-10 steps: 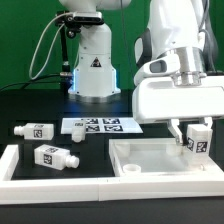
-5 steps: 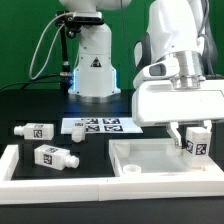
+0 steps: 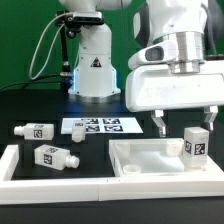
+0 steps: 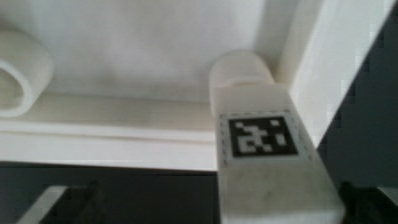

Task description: Assemble one leg

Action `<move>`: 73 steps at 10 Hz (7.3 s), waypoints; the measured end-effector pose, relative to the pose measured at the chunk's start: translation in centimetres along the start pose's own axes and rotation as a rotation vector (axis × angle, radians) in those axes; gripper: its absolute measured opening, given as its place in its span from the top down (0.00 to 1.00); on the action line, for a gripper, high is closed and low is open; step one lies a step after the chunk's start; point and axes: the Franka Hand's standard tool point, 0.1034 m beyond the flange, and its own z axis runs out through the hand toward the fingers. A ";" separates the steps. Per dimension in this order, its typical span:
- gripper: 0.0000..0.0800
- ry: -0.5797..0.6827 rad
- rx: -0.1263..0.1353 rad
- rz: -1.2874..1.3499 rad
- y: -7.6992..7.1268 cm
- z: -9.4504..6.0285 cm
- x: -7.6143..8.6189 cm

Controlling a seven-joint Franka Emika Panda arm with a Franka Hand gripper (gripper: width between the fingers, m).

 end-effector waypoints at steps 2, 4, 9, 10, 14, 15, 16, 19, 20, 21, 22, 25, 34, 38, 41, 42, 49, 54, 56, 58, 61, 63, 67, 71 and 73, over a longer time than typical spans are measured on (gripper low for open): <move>0.19 -0.121 0.013 0.019 -0.1 1.1 0.2; 0.19 -0.255 0.026 0.036 -0.8 1.9 0.7; 0.64 -0.292 0.029 0.046 -0.9 2.1 0.6; 0.64 -0.294 0.016 0.144 -0.9 2.1 0.6; 0.64 -0.274 -0.061 0.511 -1.4 2.3 0.5; 0.64 -0.269 -0.089 0.647 -1.4 2.2 0.5; 0.64 -0.262 -0.116 0.795 -1.5 2.2 0.4; 0.64 -0.227 -0.101 1.305 -1.2 2.5 0.5; 0.64 -0.230 -0.099 1.348 -1.0 2.5 0.5; 0.64 -0.231 -0.100 1.359 -1.3 2.5 0.5; 0.53 -0.231 -0.098 1.333 -1.3 2.5 0.5; 0.20 -0.197 -0.021 0.799 -1.5 1.5 0.7; 0.21 -0.208 0.010 -0.115 -1.6 2.1 1.0; 0.64 -0.210 -0.011 0.090 -1.6 2.1 1.0; 0.64 -0.188 -0.047 0.499 -1.2 2.2 1.0; 0.64 -0.185 -0.064 0.627 -1.1 2.2 0.9; 0.38 -0.194 -0.091 1.297 -0.2 2.3 0.5; 0.19 -0.231 0.010 0.593 -0.3 1.5 1.2; 0.19 -0.228 0.019 0.467 -0.2 1.5 1.2; 0.19 -0.226 0.024 0.204 -0.1 1.5 1.2; 0.19 -0.225 0.018 0.138 -0.1 1.5 1.3; 0.34 -0.225 0.016 0.158 -0.1 1.5 1.3; 0.64 -0.226 -0.033 0.546 -0.8 1.8 1.2; 0.64 -0.218 -0.133 1.290 -0.7 1.8 0.8; 0.64 -0.217 -0.149 1.581 -0.7 1.8 0.7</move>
Offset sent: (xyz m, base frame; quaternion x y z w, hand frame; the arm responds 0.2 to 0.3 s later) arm 0.0095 0.0119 -0.0186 -0.0237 -0.1710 0.0061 0.9850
